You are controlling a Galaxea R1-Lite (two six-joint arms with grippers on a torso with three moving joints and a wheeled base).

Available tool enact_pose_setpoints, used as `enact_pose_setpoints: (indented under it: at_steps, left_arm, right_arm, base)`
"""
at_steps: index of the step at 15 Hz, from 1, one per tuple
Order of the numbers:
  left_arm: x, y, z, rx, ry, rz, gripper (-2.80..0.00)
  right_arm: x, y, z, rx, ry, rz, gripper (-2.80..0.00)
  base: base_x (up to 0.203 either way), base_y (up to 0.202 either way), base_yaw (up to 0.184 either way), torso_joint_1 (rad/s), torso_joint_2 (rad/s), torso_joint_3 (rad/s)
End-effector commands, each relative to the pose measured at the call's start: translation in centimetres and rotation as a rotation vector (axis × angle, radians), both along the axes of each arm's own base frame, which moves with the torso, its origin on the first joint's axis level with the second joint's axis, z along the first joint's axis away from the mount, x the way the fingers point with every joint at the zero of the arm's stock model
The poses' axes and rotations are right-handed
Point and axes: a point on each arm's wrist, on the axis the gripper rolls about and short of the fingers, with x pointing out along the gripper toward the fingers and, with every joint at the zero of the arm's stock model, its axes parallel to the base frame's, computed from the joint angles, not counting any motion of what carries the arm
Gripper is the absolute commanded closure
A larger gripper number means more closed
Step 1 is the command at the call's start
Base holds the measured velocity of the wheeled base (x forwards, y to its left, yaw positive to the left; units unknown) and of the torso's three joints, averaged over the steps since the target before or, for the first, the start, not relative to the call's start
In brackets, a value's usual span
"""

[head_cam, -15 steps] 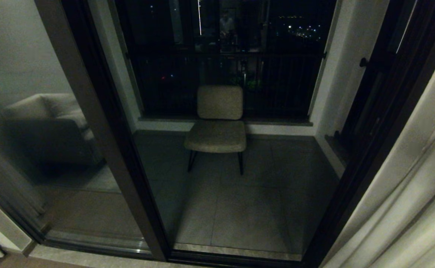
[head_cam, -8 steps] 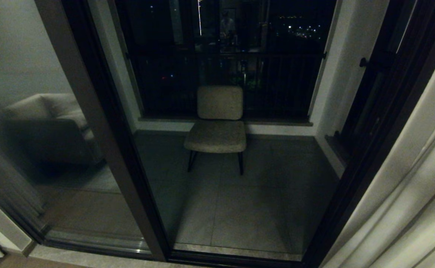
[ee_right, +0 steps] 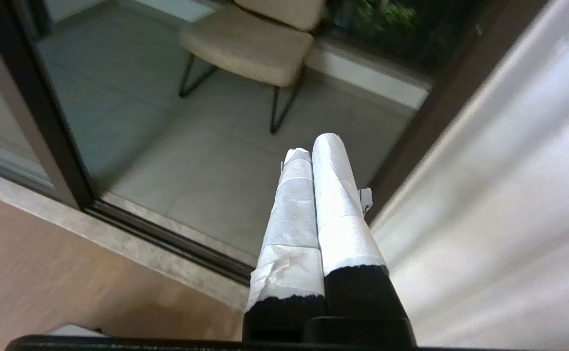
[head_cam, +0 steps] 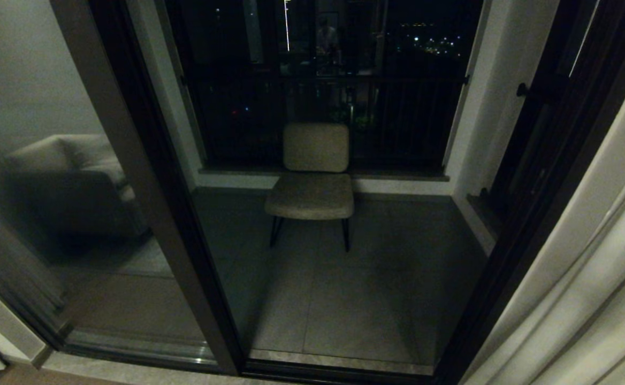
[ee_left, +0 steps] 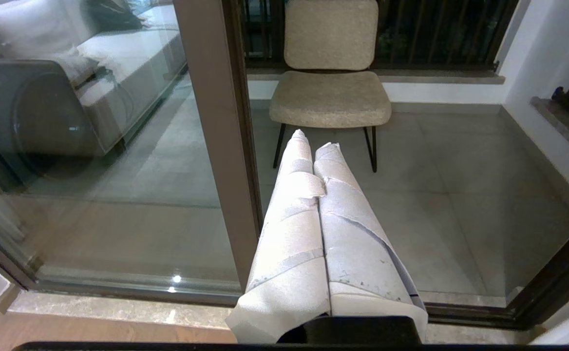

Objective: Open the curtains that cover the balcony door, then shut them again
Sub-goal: Pull the inner curtains open on both sides, then close the inner curtains on both sides

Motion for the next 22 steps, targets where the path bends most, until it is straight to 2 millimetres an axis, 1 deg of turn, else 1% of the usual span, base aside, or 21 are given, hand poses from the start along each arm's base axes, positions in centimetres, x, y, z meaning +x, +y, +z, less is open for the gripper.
enact_pose_setpoints:
  at_steps: [1,3,5,7,10,13,22]
  left_arm:
    - [0.0,0.0,0.0,0.000,-0.001,0.001,0.00]
    - [0.0,0.0,0.0,0.000,-0.001,0.001,0.00]
    - [0.0,0.0,0.0,0.000,-0.001,0.001,0.00]
    - [0.0,0.0,0.0,0.000,-0.001,0.001,0.00]
    - [0.0,0.0,0.0,0.000,-0.001,0.001,0.00]
    - [0.0,0.0,0.0,0.000,-0.001,0.000,0.00]
    - [0.0,0.0,0.0,0.000,-0.001,0.001,0.00]
  right_arm:
    - [-1.2,-0.1,-0.7,-0.002,-0.036,-0.010,0.00]
    - [-1.8,-0.1,-1.3,0.012,-0.028,-0.022,0.00]
    - [-2.2,-0.2,-1.5,0.035,-0.061,-0.060,0.00]
    - [-2.9,-0.2,-2.2,0.038,-0.083,-0.095,0.00]
    - [-3.6,-0.2,-2.8,0.051,-0.120,-0.108,0.00]
    - [-3.6,-0.2,-2.8,0.107,-0.110,-0.115,0.00]
    - [-3.6,-0.2,-2.9,0.112,-0.105,-0.118,0.00]
  base:
    - [0.000,0.000,0.000,0.000,0.00,0.000]
    - [0.000,0.000,0.000,0.000,0.00,0.000]
    - [0.000,0.000,0.000,0.000,0.00,0.000]
    - [0.000,0.000,0.000,0.000,0.00,0.000]
    - [0.000,0.000,0.000,0.000,0.00,0.000]
    - [0.000,0.000,0.000,0.000,0.00,0.000]
    - [0.000,0.000,0.000,0.000,0.00,0.000]
